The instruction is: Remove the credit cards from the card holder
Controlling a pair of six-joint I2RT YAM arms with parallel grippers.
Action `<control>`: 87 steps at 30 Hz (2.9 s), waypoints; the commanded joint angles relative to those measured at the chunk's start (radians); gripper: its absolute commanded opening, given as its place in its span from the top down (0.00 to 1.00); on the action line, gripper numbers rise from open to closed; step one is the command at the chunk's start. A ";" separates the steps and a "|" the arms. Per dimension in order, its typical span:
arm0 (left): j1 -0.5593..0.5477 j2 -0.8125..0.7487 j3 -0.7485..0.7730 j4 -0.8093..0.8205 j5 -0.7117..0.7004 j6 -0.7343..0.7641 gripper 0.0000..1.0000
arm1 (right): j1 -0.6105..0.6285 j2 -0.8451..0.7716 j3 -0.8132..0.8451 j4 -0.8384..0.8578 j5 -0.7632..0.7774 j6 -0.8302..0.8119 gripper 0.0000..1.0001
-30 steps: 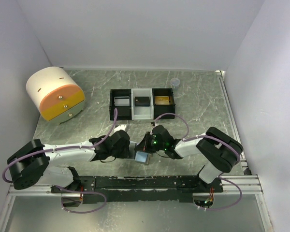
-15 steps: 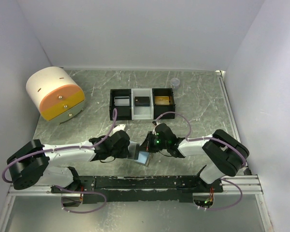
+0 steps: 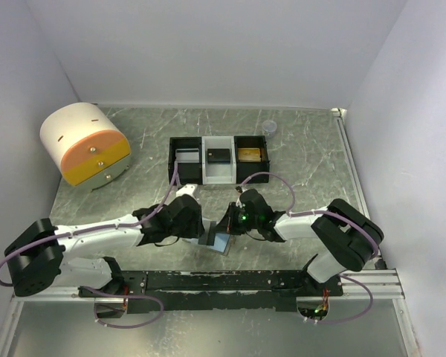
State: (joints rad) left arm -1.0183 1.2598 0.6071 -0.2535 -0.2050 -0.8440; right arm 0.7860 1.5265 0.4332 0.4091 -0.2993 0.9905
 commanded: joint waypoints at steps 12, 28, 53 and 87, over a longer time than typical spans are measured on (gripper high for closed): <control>-0.005 0.118 -0.006 0.143 0.087 0.014 0.53 | -0.008 -0.027 -0.035 -0.001 0.030 0.013 0.98; -0.005 0.067 -0.038 0.084 0.032 -0.019 0.64 | -0.008 -0.040 -0.087 0.126 0.006 0.084 0.83; -0.005 0.042 -0.038 0.080 0.039 -0.039 0.69 | -0.008 -0.025 -0.165 0.257 0.001 0.168 0.98; -0.003 0.153 -0.038 0.207 0.106 -0.121 0.59 | -0.009 -0.097 -0.146 0.138 0.036 0.137 0.90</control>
State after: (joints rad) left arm -1.0183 1.4025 0.5953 -0.0750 -0.1013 -0.9390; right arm 0.7799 1.4353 0.2810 0.5552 -0.2729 1.1400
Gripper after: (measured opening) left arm 0.416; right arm 0.078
